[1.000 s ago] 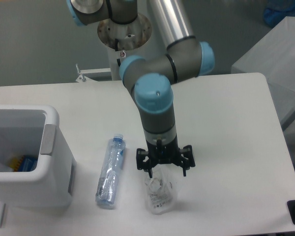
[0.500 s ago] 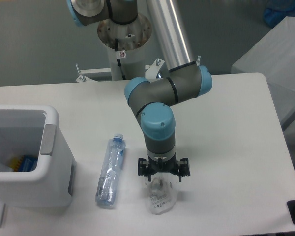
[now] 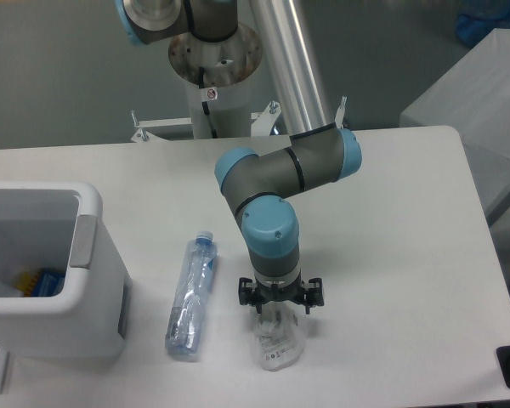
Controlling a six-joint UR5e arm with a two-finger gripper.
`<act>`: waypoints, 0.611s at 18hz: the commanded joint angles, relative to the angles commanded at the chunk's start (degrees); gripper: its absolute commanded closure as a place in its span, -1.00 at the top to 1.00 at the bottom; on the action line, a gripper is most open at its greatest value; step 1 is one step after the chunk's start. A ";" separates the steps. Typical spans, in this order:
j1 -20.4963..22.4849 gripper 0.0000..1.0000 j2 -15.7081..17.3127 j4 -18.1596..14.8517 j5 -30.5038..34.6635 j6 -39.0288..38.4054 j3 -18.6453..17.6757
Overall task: Place the trash in the trash can
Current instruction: 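Close the gripper on the crumpled plastic bag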
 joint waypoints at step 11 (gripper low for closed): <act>0.61 -1.00 2.27 0.09 -0.87 0.26 2.63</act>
